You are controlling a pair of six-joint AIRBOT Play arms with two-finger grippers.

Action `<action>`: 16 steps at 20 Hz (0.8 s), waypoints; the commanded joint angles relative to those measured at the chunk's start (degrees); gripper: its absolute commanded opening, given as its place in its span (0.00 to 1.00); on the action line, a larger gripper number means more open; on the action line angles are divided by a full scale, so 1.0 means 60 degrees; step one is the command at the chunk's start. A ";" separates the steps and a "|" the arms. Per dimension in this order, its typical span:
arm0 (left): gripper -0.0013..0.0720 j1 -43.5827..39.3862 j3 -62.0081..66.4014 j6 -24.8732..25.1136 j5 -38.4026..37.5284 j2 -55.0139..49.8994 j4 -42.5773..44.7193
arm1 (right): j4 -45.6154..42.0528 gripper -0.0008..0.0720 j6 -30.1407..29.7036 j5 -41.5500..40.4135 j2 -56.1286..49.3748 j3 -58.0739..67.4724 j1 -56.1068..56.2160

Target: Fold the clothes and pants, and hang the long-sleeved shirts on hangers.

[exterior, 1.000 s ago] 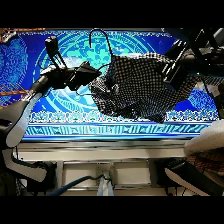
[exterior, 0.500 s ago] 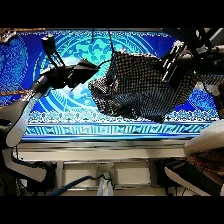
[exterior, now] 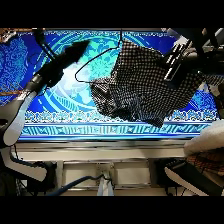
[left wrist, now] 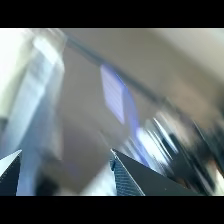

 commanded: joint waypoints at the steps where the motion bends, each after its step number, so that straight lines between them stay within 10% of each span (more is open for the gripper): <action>1: 0.86 0.0197 -0.0004 -0.0266 0.2524 0.0000 -0.2787 | 0.0189 0.04 -0.0029 0.0007 0.0102 0.0000 0.0007; 3: 0.74 0.0510 -0.0004 -0.0098 0.2652 0.0015 -0.4025 | 0.0379 0.04 -0.0025 0.0004 0.0175 0.0000 0.0007; 5: 0.27 0.1147 -0.0004 -0.0098 0.1832 0.0244 -0.3770 | 0.0408 0.04 0.0007 -0.0015 0.0302 0.0000 0.0007; 9: 0.04 0.2368 -0.0160 -0.1836 0.2798 0.2393 0.2302 | 0.0335 0.04 0.0295 -0.0550 0.0521 0.0000 0.0007; 13: 0.14 0.2361 -0.3180 -0.7147 0.9027 0.5668 0.7610 | 0.0426 0.04 0.0280 -0.0586 0.0525 0.0000 0.0007; 16: 0.43 0.2331 -0.5289 -0.8029 0.8553 0.6696 0.7533 | 0.0714 0.04 0.0280 -0.0685 0.0517 0.0000 0.0007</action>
